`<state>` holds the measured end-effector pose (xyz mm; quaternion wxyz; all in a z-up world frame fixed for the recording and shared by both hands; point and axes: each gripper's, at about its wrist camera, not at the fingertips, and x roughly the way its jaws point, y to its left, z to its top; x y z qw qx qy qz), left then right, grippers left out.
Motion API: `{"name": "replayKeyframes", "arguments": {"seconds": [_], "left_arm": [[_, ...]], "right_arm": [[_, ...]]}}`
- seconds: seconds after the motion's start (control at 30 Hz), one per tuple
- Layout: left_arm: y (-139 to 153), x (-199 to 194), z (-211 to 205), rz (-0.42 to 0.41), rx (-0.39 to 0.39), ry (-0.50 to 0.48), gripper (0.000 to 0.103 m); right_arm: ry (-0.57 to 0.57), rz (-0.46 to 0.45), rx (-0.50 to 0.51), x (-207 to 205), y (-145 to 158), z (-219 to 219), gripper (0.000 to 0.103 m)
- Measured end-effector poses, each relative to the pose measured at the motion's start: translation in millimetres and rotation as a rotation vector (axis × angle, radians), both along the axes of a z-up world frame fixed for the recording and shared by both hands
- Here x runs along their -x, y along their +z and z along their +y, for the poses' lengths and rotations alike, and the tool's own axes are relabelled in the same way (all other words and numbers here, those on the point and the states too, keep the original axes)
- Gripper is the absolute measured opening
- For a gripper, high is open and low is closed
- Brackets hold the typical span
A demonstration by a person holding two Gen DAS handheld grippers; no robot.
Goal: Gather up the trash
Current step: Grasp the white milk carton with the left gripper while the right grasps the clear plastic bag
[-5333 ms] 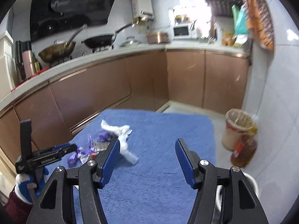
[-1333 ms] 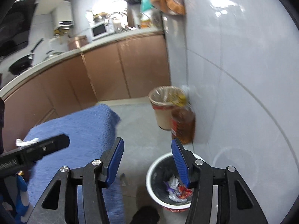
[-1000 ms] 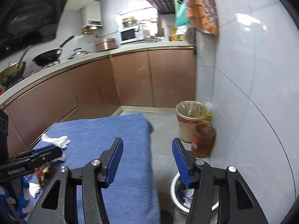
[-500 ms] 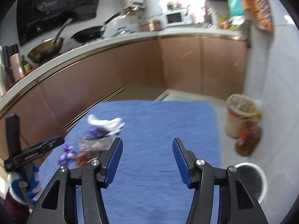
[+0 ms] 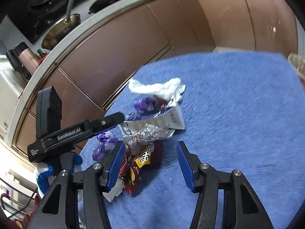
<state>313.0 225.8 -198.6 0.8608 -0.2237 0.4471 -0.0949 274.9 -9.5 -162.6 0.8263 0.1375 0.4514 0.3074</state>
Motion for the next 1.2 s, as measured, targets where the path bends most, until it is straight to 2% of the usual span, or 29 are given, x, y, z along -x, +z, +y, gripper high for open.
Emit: {"name": "replayKeyframes", "arguments": {"seconds": [0.17, 0.33, 0.37, 0.4, 0.5, 0.67, 0.83, 0.97, 1.1, 1.2], "left_arm": [[-12.7, -10.2, 5.5, 0.038, 0.019, 0.033, 0.055], [-14.2, -22.9, 5.2, 0.049, -0.015, 0.033, 0.056], [-15.1, -25.4, 4.6, 0.051, -0.019, 0.030, 0.056], [-15.2, -30.9, 3.6, 0.054, -0.021, 0.020, 0.056], [-17.3, -39.4, -0.4, 0.062, -0.041, 0.000, 0.056], [-15.5, -33.6, -20.1, 0.054, -0.040, -0.072, 0.056], [-15.4, -18.7, -47.4, 0.035, -0.091, -0.172, 0.056], [-11.1, -10.8, -67.3, 0.019, -0.149, -0.237, 0.056], [-8.0, -1.7, -89.6, -0.001, -0.221, -0.307, 0.056], [-9.8, 2.2, -103.7, 0.005, -0.269, -0.362, 0.056]], "right_arm": [[0.016, 0.076, -0.061, -18.2, -16.2, 10.8, 0.053], [-0.003, 0.111, -0.105, -33.0, -25.3, 13.5, 0.053], [-0.009, 0.118, -0.112, -34.9, -27.2, 12.8, 0.049], [-0.015, 0.124, -0.118, -37.2, -29.5, 12.0, 0.040], [-0.031, 0.126, -0.120, -36.9, -32.5, 2.1, 0.028], [-0.049, 0.090, -0.065, -28.0, -28.2, -24.6, 0.027], [-0.093, 0.057, -0.009, -15.0, -22.2, -62.6, 0.027], [-0.130, 0.041, -0.007, -9.3, -19.1, -83.2, 0.027], [-0.144, 0.020, -0.002, -5.0, -14.7, -97.2, 0.013], [-0.143, 0.020, 0.004, -1.2, -16.1, -105.1, 0.012]]}}
